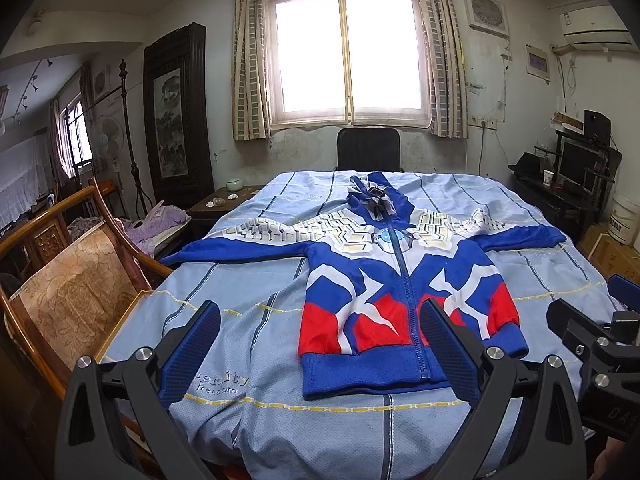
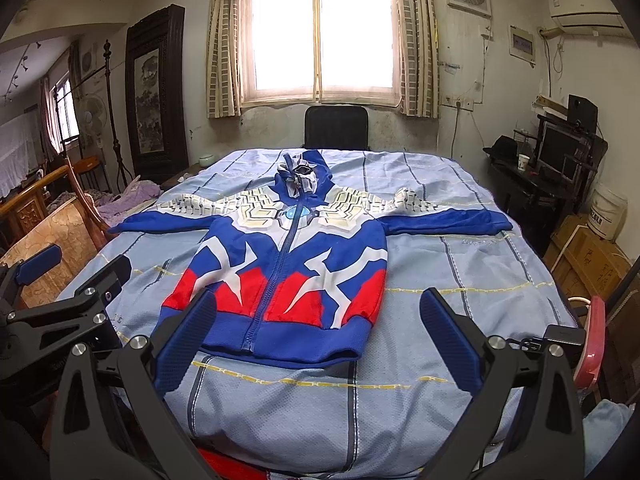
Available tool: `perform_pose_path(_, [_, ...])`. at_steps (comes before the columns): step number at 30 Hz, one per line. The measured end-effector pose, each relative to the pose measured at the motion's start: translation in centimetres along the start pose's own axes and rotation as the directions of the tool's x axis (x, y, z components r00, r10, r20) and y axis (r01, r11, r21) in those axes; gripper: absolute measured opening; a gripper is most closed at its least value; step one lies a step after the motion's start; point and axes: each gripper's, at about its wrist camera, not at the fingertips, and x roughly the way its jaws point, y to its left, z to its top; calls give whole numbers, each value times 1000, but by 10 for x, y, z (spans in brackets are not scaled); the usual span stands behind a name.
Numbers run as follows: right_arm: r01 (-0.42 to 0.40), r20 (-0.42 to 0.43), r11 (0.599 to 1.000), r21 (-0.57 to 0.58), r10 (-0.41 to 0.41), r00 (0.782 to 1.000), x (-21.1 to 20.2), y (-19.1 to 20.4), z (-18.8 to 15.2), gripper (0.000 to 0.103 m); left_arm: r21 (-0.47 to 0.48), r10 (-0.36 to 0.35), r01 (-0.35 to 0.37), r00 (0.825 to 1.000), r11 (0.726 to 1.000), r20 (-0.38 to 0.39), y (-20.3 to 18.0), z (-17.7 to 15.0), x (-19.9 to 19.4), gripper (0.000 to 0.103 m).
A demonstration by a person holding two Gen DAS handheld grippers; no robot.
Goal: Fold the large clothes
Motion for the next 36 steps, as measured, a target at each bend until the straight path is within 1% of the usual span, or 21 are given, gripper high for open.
perform_pose_path(2, [-6,-16,1000,-3,6,1000,5,-8,-2,99,-4,-4,4,1000,1000,-16,3,0,7,100])
perform_pose_path(3, [-12,-4,1000,-9,12,1000,5,-12,-3,99,-5,-8,7,1000,1000,-26,6,1,12,100])
perform_pose_path(6, [-99,24,993,69,97,995,6,-31,-6,99,0,0,0,999,1000,-47,18,6,29,100])
perform_pose_path(7, [-132,-9,982,133,134,991,10,-40,-5,99,-5,3,-3,998,1000,-56,23,10,35,100])
perform_pose_path(8, [-144,-19,974,173,150,989,14,-51,-5,99,-12,5,-6,998,1000,-69,29,13,43,100])
perform_pose_path(9, [-144,-37,968,207,155,987,21,-62,-2,99,-21,3,-5,996,1000,-87,36,17,54,100])
perform_pose_path(10, [-145,-10,966,213,151,989,25,-70,0,99,-26,0,-3,995,1000,-104,42,22,64,100])
perform_pose_path(11, [-145,-8,961,237,151,988,34,-82,5,99,-31,-3,-1,993,1000,-120,48,27,78,100])
perform_pose_path(13, [-124,-35,952,279,139,990,56,-106,17,99,-42,-9,3,992,999,-130,57,39,100,100])
perform_pose_path(16, [-67,-103,942,328,106,989,100,-142,33,99,-41,17,-24,986,999,-168,59,58,140,100])
perform_pose_path(19, [-35,-138,900,434,105,985,142,-179,47,99,-18,27,-31,980,999,-198,52,75,179,100])
perform_pose_path(20, [-13,-169,888,459,102,980,157,-189,48,99,-18,23,-28,977,999,-211,49,81,195,100])
perform_pose_path(21, [-8,-178,874,487,108,978,170,-198,50,99,-22,15,-20,975,1000,-221,45,85,206,100])
perform_pose_path(24, [-19,-178,817,576,148,973,207,-222,54,99,-22,-11,6,968,1000,-251,28,97,241,100])
perform_pose_path(26, [-28,-158,777,629,163,974,224,-237,55,99,-11,-29,27,965,1000,-259,14,102,260,100])
perform_pose_path(28, [-13,-140,750,661,140,980,237,-252,56,97,-13,-54,52,962,999,-269,0,106,280,100])
perform_pose_path(29, [10,-144,738,675,119,983,243,-260,55,93,-14,-64,62,959,998,-277,-5,107,289,100])
perform_pose_path(30, [18,-141,726,688,109,984,248,-267,55,86,-16,-74,72,954,997,-290,-12,108,301,100])
perform_pose_path(31, [24,-141,713,701,106,984,253,-273,55,82,-17,-80,78,951,997,-300,-16,108,310,100])
perform_pose_path(32, [19,-129,692,722,108,986,261,-283,56,79,-18,-85,84,945,996,-315,-20,108,319,100])
perform_pose_path(36, [64,-146,621,781,83,986,285,-308,49,79,-17,-99,100,917,995,-386,-28,100,357,100])
